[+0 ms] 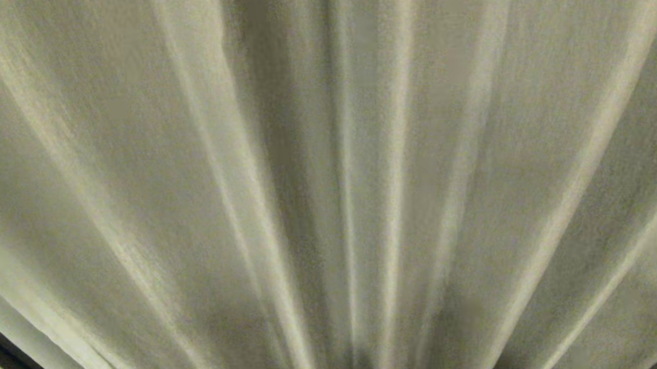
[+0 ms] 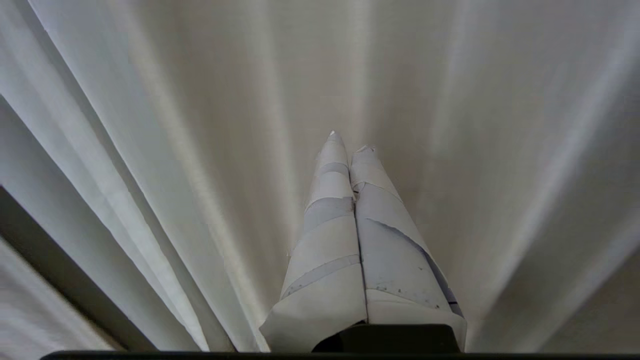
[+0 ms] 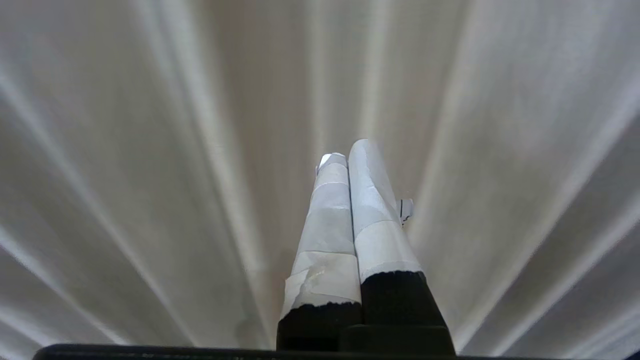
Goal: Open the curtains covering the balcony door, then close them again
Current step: Close the outer curtains on both sides
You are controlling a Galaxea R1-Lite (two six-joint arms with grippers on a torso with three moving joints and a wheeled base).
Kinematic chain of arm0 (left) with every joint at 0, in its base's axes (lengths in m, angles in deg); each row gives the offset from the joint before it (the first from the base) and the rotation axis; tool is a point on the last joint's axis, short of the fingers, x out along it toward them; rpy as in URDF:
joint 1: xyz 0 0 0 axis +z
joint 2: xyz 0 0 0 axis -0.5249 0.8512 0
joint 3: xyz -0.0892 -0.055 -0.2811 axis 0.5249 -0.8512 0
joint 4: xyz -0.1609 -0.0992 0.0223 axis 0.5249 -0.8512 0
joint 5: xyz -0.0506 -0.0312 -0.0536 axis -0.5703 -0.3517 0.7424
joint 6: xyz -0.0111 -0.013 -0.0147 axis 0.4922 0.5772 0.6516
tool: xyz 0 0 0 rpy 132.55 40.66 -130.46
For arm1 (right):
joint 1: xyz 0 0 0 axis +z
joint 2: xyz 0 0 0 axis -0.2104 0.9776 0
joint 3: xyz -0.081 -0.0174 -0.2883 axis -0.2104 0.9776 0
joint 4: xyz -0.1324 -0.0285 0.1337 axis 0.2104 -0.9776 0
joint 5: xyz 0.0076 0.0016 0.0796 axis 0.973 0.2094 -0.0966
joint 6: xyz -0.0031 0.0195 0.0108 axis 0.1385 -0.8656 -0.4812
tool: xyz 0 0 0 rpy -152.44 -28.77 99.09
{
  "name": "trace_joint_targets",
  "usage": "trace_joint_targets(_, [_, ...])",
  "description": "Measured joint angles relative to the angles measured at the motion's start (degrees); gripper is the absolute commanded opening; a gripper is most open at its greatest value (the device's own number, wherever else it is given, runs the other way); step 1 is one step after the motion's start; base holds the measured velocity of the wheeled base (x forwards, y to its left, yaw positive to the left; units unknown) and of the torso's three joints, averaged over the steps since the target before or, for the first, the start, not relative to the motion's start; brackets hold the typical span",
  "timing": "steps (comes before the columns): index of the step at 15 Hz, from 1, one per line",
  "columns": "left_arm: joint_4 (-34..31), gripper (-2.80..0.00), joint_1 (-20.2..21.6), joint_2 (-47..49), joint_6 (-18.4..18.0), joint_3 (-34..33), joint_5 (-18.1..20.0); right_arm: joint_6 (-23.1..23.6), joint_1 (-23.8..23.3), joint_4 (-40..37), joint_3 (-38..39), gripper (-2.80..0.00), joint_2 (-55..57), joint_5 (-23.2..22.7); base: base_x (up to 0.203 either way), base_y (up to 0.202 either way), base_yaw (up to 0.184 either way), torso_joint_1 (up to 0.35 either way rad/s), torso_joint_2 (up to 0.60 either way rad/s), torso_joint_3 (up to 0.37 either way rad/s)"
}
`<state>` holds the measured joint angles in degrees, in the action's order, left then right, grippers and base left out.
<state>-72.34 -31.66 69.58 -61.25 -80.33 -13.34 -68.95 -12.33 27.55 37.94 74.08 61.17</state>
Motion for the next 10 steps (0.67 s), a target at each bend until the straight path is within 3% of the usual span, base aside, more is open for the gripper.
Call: trace_joint_targets(10, [0.0,-2.80,0.0,0.0,0.1,0.0,0.0,0.0,0.0,0.0,0.0,-2.80,0.0,0.0,0.000,0.000,0.000,0.000,0.00,0.000])
